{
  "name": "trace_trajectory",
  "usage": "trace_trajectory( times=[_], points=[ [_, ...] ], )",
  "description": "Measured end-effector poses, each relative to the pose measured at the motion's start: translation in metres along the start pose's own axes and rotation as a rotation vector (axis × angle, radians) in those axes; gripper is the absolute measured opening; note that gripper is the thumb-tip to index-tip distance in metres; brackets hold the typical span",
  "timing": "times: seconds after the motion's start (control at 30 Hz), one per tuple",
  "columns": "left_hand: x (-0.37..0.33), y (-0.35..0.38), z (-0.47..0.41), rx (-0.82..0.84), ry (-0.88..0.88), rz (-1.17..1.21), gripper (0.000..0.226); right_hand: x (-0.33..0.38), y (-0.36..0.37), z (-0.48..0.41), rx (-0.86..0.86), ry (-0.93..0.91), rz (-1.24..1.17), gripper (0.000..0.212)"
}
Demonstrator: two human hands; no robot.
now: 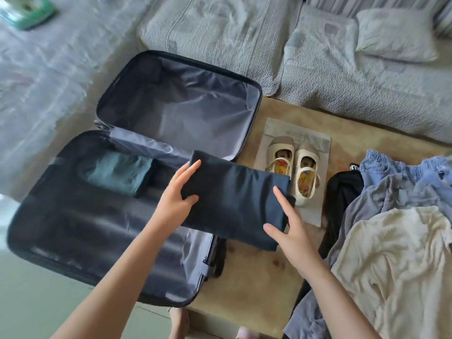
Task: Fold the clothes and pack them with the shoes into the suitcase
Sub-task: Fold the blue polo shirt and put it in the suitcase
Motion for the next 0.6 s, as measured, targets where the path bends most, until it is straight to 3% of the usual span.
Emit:
trace_trajectory(
  times=[0.4, 0.6],
  points=[
    [0.132, -0.223, -0.055, -0.164, -0.229, 0.038, 0.078, 0.071, 0.246, -0.095, 0.208, 0.090, 0.075, 0.076],
    [0.189, -0.277, -0.094, -0.205, -0.264, -0.055, 0.079, 0.077, 0.326, -0.142, 0.232, 0.129, 0.045, 0.077]
  ],
)
Point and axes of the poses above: each hand's wrist, its own z-axis away from the middle knuckle, its own y-axis out of the palm, x = y × z, the point moved 3 cm from there along -z, towards the middle knuckle, and after that the axes turned 6 degrees about y, right-handed, at the moved point
